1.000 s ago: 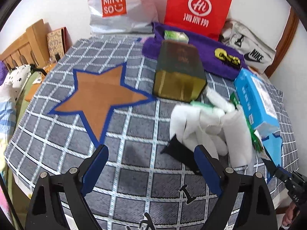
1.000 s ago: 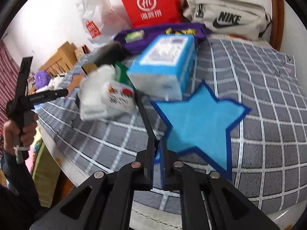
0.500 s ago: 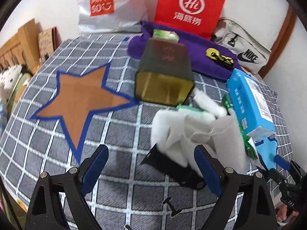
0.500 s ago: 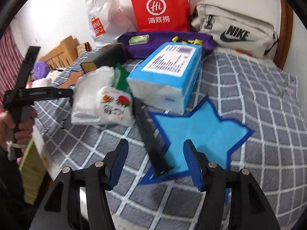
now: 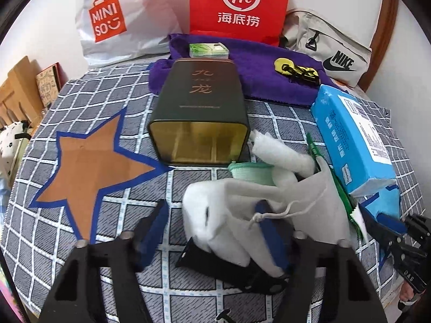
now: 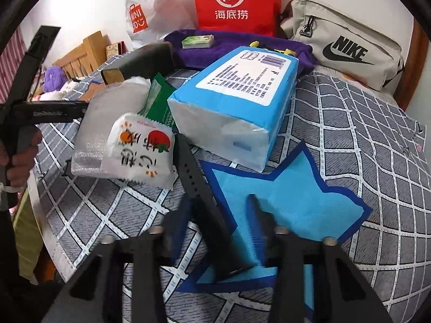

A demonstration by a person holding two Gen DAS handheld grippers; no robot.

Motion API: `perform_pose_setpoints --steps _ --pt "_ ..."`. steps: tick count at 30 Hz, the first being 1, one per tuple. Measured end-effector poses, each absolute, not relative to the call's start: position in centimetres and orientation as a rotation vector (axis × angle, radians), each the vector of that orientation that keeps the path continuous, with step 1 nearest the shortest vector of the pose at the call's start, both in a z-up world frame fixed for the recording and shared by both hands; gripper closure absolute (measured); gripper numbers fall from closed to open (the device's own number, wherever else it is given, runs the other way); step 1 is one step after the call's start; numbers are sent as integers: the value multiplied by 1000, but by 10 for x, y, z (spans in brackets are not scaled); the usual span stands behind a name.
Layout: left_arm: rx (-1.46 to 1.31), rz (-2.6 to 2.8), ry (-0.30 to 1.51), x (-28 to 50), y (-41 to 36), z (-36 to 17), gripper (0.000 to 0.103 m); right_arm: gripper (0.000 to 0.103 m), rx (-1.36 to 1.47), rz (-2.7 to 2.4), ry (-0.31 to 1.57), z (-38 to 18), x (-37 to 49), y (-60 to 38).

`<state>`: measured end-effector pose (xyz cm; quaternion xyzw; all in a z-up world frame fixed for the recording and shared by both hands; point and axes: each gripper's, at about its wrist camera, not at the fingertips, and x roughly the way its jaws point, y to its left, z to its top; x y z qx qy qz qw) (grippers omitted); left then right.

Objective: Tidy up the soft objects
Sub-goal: 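Grasp the white glove with the left gripper while the right holds the black strap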

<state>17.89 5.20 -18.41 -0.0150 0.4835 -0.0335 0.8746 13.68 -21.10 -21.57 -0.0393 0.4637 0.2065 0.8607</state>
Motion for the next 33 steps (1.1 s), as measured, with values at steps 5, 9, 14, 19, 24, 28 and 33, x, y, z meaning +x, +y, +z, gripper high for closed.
perform_pose_setpoints --steps 5,9,14,19,24,28,33 --pt "-59 -99 1003 176 59 -180 80 97 -114 424 960 -213 132 -208" --pt "-96 -101 992 172 73 -174 89 101 -57 426 954 -205 129 -216" --pt "-121 -80 964 165 88 -163 92 101 -30 404 956 -201 127 -223" --pt "-149 -61 948 162 99 -157 93 101 -7 386 982 -204 127 -226" --pt "-145 -85 991 166 98 -166 93 98 -51 379 1025 -210 127 -221" --pt "-162 -125 992 169 96 -166 69 68 -47 399 1019 -209 128 -221" --pt "-140 -133 1019 180 90 -174 61 57 -76 423 1012 -211 135 -213"
